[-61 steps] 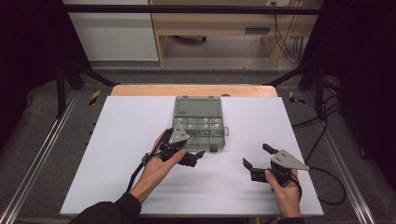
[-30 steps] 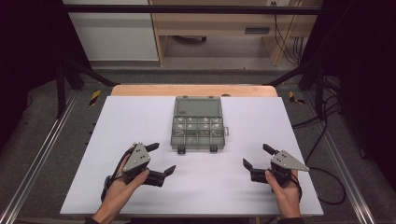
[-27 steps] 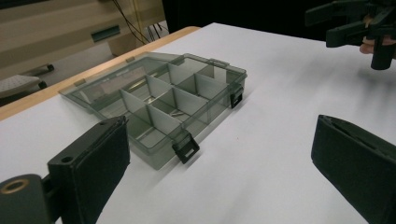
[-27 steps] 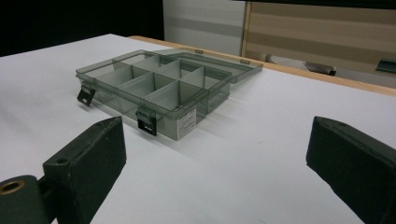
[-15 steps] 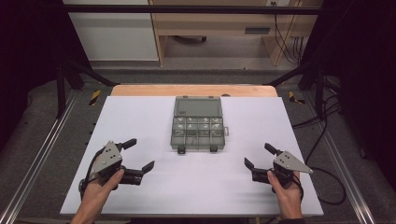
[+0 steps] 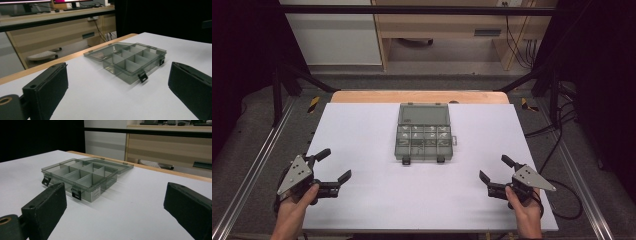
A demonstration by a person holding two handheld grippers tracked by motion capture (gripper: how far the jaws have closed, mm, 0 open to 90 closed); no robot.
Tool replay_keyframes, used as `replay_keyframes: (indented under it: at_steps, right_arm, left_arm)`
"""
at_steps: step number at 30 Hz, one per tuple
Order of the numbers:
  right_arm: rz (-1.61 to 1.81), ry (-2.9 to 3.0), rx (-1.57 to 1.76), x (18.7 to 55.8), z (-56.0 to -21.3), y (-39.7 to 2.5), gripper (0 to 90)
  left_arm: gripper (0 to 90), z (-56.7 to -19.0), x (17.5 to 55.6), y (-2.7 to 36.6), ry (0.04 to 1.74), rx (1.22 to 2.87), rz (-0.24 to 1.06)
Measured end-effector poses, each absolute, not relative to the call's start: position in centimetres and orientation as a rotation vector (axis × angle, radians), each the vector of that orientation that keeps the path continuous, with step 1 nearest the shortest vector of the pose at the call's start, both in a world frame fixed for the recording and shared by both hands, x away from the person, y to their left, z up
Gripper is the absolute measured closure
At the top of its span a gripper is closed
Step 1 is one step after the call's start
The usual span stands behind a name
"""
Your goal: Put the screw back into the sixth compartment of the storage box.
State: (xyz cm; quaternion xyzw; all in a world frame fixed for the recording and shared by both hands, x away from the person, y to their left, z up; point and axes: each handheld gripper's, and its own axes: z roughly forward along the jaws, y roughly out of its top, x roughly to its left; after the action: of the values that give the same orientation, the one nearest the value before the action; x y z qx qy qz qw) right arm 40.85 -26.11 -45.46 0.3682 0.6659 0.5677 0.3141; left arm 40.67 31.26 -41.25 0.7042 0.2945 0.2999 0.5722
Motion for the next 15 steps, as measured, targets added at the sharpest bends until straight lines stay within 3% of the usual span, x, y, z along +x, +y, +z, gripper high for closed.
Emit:
replay_keyframes:
  at_steps: [15]
  right_arm:
    - [1.517,1.793,0.898,40.9,-45.6,-25.5,2.5]
  left_arm:
    - [2.8,-43.5,41.1,32.3,0.687,1.616,0.709]
